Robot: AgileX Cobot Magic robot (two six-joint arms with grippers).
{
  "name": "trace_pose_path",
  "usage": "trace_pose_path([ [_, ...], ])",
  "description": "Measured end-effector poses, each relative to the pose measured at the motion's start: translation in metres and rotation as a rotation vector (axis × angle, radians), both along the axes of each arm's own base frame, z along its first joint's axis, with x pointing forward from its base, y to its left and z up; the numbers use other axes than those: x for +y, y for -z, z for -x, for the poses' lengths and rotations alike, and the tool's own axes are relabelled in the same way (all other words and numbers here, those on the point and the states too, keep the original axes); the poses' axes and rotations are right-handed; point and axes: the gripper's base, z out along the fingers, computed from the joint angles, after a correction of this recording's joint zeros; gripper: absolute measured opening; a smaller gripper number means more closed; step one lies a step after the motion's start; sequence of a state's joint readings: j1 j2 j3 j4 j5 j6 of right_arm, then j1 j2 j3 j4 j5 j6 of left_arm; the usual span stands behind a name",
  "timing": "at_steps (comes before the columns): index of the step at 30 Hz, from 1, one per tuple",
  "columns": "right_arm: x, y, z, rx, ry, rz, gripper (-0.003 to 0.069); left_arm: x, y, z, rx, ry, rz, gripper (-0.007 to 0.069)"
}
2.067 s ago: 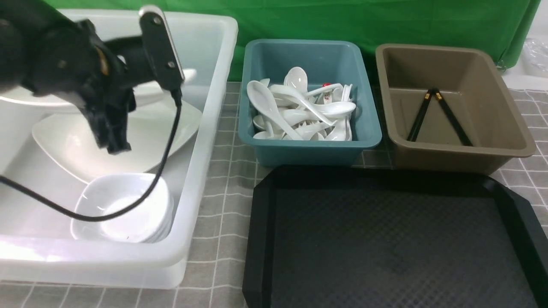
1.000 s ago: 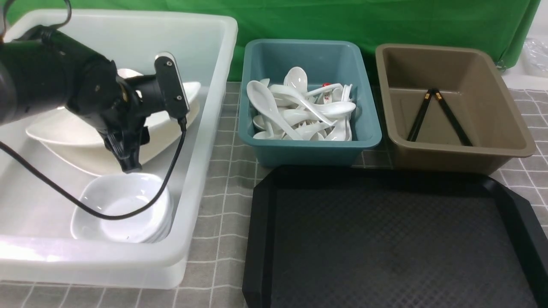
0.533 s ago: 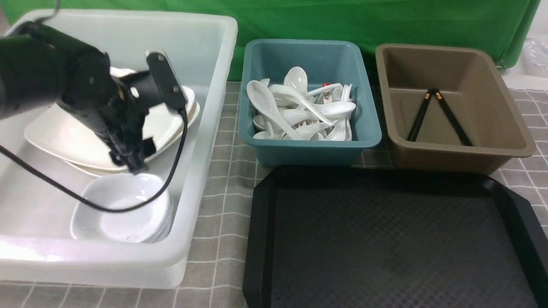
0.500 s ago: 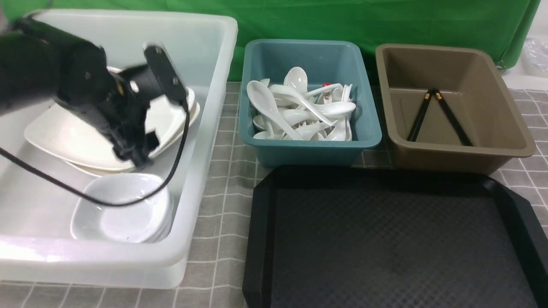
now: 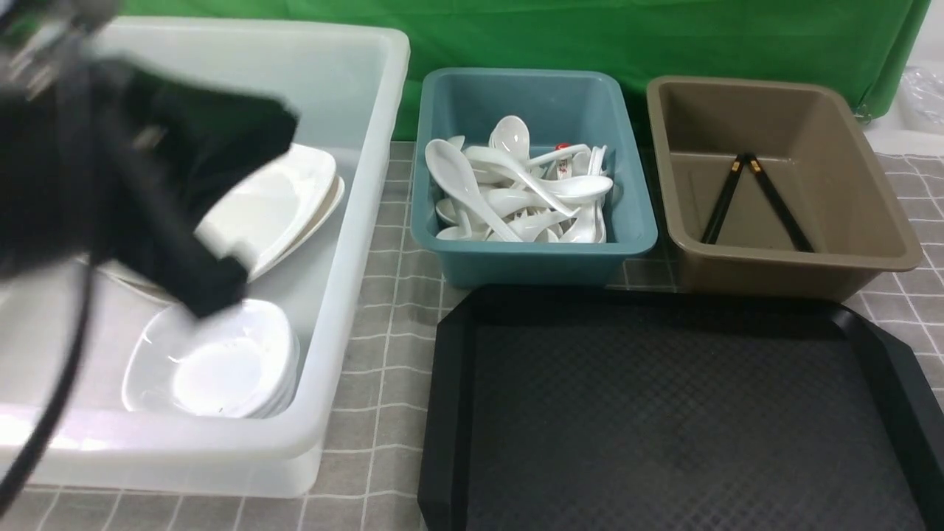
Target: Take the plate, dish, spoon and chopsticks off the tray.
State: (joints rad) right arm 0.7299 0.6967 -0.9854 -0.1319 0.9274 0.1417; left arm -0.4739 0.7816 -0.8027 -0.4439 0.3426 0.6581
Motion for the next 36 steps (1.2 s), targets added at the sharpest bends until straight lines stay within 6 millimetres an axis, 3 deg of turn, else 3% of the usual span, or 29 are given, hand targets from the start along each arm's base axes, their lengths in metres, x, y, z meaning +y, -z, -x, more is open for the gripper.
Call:
trace_pose_path([
  [3, 0.0, 0.0, 0.0, 0.0, 0.0, 0.0, 0.0098, 0.017, 0.023, 0.027, -0.075, -0.038, 0.068, 0.0002],
  [7, 0.0, 0.0, 0.0, 0.0, 0.0, 0.0, 0.0102, 0.034, 0.044, 0.045, -0.196, -0.113, 0.153, 0.0002],
  [13, 0.0, 0.0, 0.0, 0.0, 0.0, 0.0, 0.0112, 0.041, 0.066, 0.047, -0.266, -0.173, 0.158, 0.0004],
  [23, 0.0, 0.0, 0.0, 0.002, 0.006, -0.002, 0.0136, 0.039, 0.113, 0.046, -0.215, -0.135, -0.049, 0.0004],
  [30, -0.021, -0.003, -0.002, -0.02, 0.19, -0.03, 0.0148, 0.04, 0.142, 0.048, -0.138, -0.125, -0.098, 0.0004],
  [34, -0.036, 0.005, 0.01, -0.111, 0.246, -0.045, 0.0048, 0.041, 0.155, 0.05, -0.109, -0.122, -0.117, 0.0004],
  [36, -0.04, 0.026, 0.013, -0.195, 0.266, -0.048, 0.0023, 0.041, 0.162, 0.051, -0.088, -0.119, -0.131, 0.0004],
])
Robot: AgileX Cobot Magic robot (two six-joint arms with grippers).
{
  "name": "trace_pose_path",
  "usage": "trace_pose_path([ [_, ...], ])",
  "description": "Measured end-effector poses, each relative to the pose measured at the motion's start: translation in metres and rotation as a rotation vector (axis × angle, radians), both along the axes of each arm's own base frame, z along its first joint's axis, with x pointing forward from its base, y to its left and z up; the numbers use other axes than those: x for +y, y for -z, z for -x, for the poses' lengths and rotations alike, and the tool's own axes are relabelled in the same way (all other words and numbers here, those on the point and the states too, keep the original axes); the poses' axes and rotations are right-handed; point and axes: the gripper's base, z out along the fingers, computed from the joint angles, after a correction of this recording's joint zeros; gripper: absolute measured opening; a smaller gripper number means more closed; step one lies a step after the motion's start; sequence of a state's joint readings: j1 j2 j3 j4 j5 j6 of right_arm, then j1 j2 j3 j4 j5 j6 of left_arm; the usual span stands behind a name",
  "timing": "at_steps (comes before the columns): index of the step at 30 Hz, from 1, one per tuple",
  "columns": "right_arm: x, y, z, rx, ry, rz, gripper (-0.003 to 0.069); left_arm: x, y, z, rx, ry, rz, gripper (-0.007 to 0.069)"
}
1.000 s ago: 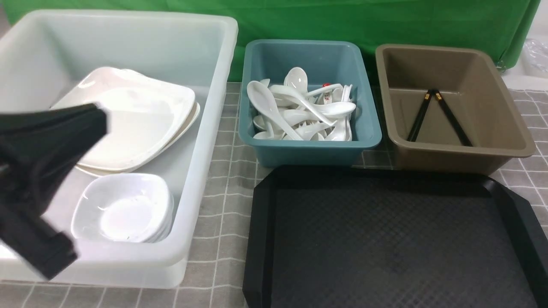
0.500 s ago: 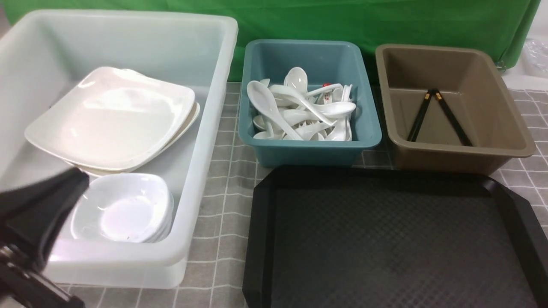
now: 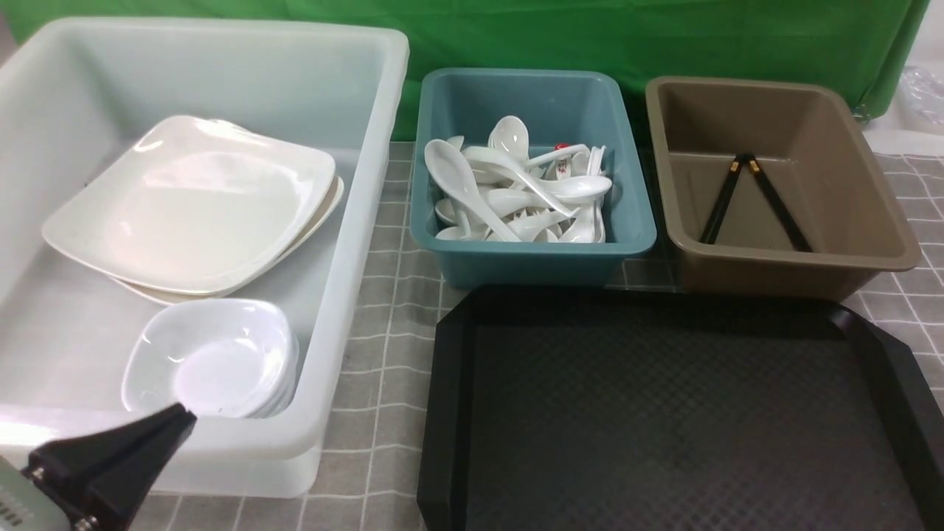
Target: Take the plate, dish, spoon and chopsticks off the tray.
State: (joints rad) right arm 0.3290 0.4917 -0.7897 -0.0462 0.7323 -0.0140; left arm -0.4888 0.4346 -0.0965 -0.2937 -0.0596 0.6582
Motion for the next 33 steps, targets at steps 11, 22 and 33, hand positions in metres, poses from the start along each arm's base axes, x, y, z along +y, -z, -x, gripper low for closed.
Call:
trace_pose_path([
  [11, -0.015, 0.167, 0.011, -0.287, 0.188, -0.053, 0.0018, 0.0, 0.006, 0.001, 0.017, 0.001, -0.011, 0.0004],
  [22, -0.017, 0.186, 0.019, -0.168, 0.215, -0.073, 0.002, 0.0, 0.006, 0.001, 0.013, 0.001, -0.013, 0.0004],
  [33, -0.017, 0.186, 0.019, -0.168, 0.216, -0.074, 0.0049, 0.0, 0.006, 0.001, 0.013, 0.001, -0.013, 0.0004],
])
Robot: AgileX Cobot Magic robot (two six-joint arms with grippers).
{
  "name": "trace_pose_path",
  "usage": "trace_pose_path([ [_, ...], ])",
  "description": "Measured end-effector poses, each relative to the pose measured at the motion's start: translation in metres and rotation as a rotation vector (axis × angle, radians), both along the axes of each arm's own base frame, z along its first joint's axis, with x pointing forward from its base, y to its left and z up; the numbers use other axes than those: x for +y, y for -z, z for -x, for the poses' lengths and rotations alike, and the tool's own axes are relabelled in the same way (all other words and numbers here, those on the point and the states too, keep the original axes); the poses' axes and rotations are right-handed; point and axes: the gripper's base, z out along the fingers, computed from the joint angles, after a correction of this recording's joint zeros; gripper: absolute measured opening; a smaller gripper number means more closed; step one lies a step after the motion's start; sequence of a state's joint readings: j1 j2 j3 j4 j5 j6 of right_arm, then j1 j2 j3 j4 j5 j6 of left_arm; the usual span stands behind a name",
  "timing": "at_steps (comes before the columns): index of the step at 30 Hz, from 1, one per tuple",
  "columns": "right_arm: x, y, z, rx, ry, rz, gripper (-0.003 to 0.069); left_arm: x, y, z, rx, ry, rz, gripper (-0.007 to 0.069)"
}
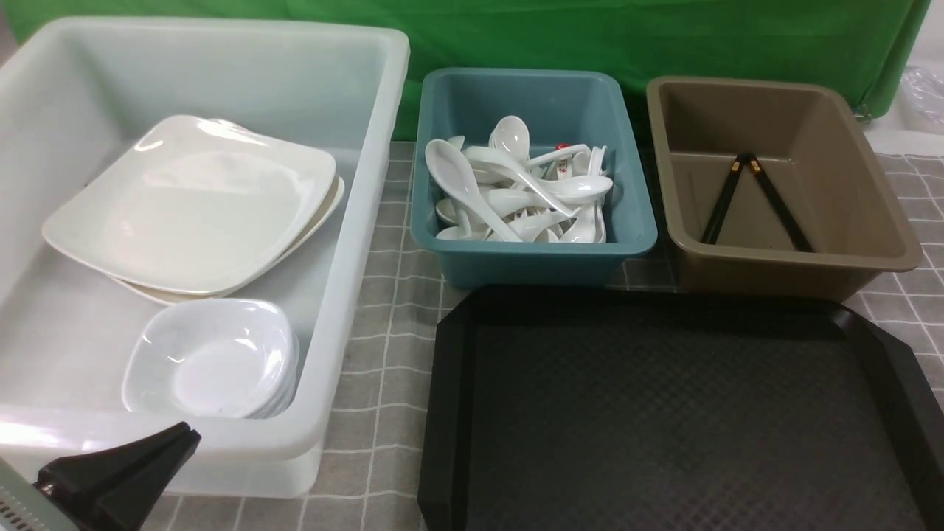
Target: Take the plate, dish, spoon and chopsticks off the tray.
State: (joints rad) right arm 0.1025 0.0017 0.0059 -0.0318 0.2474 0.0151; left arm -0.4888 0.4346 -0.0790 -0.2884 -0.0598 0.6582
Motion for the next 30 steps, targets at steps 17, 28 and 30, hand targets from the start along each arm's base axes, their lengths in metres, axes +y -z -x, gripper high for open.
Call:
trace_pose_path([
  [17, 0.0, 0.0, 0.0, 0.0, 0.0, 0.0, 0.0078, 0.003, -0.013, -0.003, -0.236, -0.015, -0.129, 0.0004],
  [28, 0.0, 0.0, 0.0, 0.0, 0.0, 0.0, 0.0105, 0.012, -0.027, 0.004, -0.407, -0.08, -0.152, 0.0004],
  [30, 0.0, 0.0, 0.0, 0.0, 0.0, 0.0, 0.011, 0.018, -0.032, 0.008, -0.451, -0.138, -0.143, 0.0004],
])
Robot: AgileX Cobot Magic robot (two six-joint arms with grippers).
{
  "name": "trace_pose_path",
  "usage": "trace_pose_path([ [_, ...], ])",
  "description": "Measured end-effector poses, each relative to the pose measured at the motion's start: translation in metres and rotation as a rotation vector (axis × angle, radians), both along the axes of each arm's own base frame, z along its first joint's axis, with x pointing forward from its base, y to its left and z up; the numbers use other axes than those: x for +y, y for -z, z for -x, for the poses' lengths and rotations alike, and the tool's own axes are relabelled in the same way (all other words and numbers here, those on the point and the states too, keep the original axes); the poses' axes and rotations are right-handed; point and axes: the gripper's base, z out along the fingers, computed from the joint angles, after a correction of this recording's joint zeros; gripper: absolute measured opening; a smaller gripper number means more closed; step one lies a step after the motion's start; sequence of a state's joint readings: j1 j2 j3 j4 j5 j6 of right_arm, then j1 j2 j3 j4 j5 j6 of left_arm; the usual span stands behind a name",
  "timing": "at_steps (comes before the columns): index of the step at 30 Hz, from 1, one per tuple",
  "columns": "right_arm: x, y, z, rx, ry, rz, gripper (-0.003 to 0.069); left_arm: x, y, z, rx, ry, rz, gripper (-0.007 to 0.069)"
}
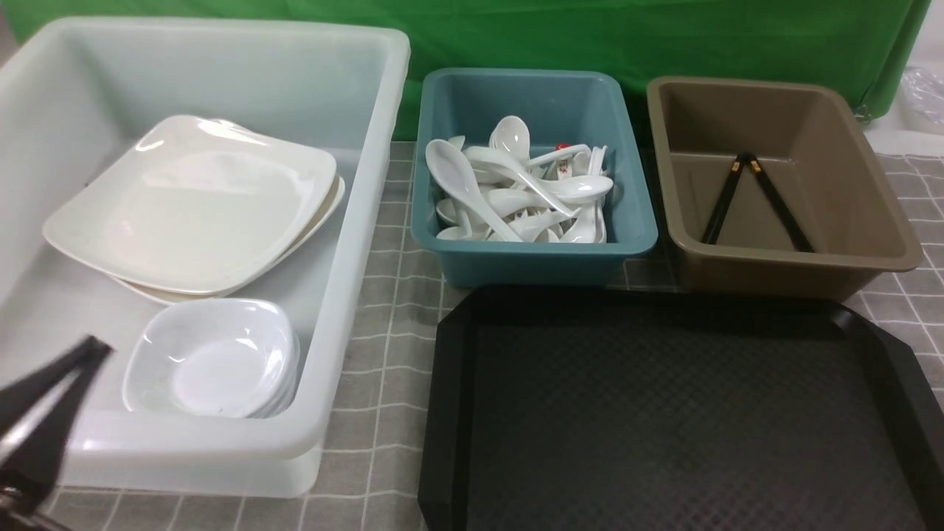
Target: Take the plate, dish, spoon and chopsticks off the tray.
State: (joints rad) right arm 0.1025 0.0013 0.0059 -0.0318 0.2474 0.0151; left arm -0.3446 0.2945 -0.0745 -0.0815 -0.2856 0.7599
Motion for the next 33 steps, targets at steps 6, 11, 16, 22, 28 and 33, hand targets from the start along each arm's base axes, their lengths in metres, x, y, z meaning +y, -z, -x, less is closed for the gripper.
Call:
trace_pose_path([
  [6, 0.0, 0.0, 0.0, 0.0, 0.0, 0.0, 0.012, 0.02, -0.012, 0.018, -0.171, -0.208, 0.035, 0.0005],
  [11, 0.0, 0.0, 0.0, 0.0, 0.0, 0.0, 0.0133, 0.027, -0.018, 0.032, -0.276, -0.322, 0.044, 0.0005],
  [16, 0.0, 0.0, 0.0, 0.0, 0.0, 0.0, 0.0147, 0.028, -0.019, 0.035, -0.299, -0.336, 0.043, 0.0006],
  [22, 0.0, 0.0, 0.0, 0.0, 0.0, 0.0, 0.0161, 0.028, -0.016, 0.033, -0.206, -0.253, 0.346, 0.0006],
  [28, 0.0, 0.0, 0.0, 0.0, 0.0, 0.0, 0.0164, 0.027, 0.026, 0.023, 0.165, -0.266, 0.637, 0.0006],
  [33, 0.0, 0.0, 0.0, 0.0, 0.001, 0.0, 0.0165, 0.025, 0.056, 0.023, 0.412, -0.315, 0.658, 0.0006],
])
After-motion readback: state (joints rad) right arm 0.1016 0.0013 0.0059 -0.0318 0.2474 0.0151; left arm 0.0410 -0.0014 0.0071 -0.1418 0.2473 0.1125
